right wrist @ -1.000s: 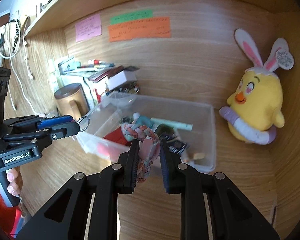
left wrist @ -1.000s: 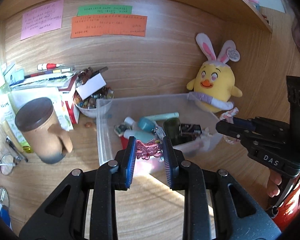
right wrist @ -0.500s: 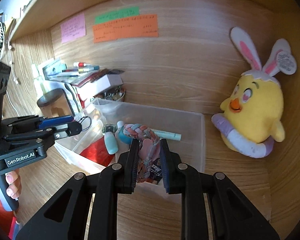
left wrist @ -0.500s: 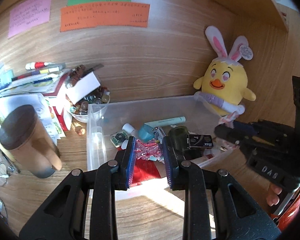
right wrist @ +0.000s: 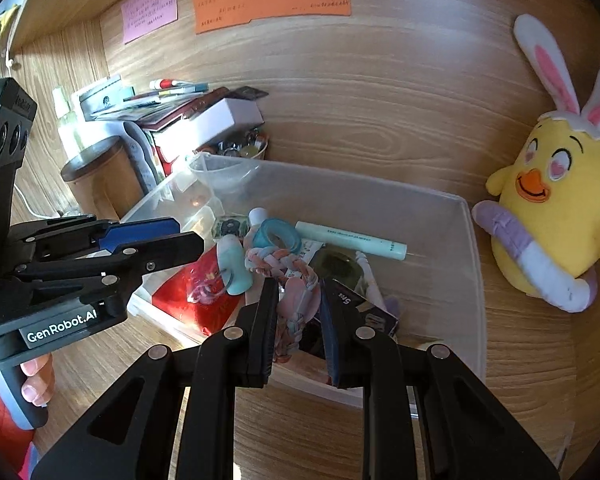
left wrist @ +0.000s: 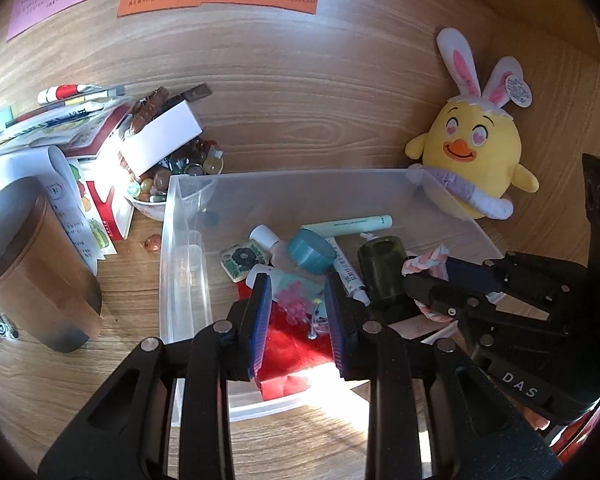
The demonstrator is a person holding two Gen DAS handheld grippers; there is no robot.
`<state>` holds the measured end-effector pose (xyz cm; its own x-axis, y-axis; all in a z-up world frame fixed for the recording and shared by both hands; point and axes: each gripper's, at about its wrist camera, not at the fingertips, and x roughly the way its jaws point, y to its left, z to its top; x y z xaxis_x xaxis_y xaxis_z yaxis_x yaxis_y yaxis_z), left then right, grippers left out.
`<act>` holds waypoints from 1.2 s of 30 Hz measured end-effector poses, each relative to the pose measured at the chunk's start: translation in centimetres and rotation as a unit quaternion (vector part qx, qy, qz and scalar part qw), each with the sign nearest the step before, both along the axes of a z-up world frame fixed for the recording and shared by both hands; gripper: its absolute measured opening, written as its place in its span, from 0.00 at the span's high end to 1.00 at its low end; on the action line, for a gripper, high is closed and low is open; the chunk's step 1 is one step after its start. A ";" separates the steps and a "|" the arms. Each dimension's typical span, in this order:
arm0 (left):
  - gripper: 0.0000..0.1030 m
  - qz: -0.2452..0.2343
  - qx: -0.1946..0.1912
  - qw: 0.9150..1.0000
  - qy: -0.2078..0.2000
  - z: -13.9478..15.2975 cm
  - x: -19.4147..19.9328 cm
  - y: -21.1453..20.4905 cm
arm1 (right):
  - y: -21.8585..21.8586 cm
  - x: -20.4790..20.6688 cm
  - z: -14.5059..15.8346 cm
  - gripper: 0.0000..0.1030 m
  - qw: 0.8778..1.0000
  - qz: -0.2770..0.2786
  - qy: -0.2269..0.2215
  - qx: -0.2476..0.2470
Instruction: Organize objects
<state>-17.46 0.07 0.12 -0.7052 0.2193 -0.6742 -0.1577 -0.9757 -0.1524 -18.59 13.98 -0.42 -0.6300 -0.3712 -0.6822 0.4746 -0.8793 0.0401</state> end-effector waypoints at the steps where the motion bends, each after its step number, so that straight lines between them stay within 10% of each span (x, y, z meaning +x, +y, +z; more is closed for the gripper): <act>1: 0.74 0.000 0.000 1.000 -0.002 -0.1 0.0 0.0 | -0.1 -0.1 -0.2 0.82 1.000 0.000 -0.002 0.004; 7: 0.54 0.003 0.003 1.000 0.004 0.2 0.3 -0.2 | -0.1 0.2 -0.1 0.59 1.000 -0.003 0.005 0.010; 16: 0.52 -0.006 0.007 1.000 0.025 1.8 1.9 -0.2 | 0.6 1.1 1.0 0.56 1.000 0.000 0.010 0.003; 29: 0.10 -0.002 0.005 0.998 0.070 3.2 5.3 0.1 | 3.4 4.5 3.4 0.20 0.998 -0.026 0.050 -0.015; 36: 0.06 -0.003 -0.005 0.998 0.070 2.5 6.5 0.5 | 4.5 5.6 2.6 0.16 0.999 -0.029 0.041 -0.017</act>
